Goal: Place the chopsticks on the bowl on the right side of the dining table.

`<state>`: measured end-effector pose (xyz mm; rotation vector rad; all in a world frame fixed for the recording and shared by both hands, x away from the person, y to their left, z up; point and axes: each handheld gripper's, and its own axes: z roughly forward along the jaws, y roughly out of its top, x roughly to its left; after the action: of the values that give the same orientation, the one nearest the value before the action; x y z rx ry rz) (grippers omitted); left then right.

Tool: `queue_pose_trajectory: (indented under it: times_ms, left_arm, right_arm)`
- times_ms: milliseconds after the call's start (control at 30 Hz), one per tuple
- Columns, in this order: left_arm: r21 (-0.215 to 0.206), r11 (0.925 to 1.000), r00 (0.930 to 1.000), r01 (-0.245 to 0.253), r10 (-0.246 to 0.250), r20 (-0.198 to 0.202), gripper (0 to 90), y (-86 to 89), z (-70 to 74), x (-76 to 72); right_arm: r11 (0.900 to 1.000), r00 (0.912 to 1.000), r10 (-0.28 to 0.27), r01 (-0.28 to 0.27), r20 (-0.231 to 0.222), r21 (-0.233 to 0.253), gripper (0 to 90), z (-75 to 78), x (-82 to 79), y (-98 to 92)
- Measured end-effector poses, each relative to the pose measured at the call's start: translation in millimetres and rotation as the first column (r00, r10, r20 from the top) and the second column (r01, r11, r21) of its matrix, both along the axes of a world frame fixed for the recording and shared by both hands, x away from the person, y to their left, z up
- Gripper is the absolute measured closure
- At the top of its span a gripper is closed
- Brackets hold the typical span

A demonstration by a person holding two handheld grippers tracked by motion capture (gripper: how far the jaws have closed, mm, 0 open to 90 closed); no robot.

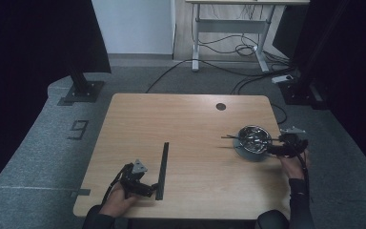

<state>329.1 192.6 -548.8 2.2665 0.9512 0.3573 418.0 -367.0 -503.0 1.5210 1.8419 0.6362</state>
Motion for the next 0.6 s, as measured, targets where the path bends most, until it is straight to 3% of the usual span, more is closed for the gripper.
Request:
queue_pose_trajectory:
  times_ms: [367, 600]
  left_arm:
    - [0.000, 1.0000, 1.0000, 0.000, 0.000, 0.000, 0.0, 0.0, 0.0, 0.0]
    - [0.000, 1.0000, 1.0000, 0.000, 0.000, 0.000, 0.0, 0.0, 0.0, 0.0]
  right_arm:
    - [1.000, 1.0000, 0.009, -0.009, -0.002, -0.004, 0.9, -1.7, 2.5, 0.2]
    - [0.999, 0.9991, 0.016, -0.018, 0.038, 0.031, 1.4, 5.2, -10.2, 0.2]
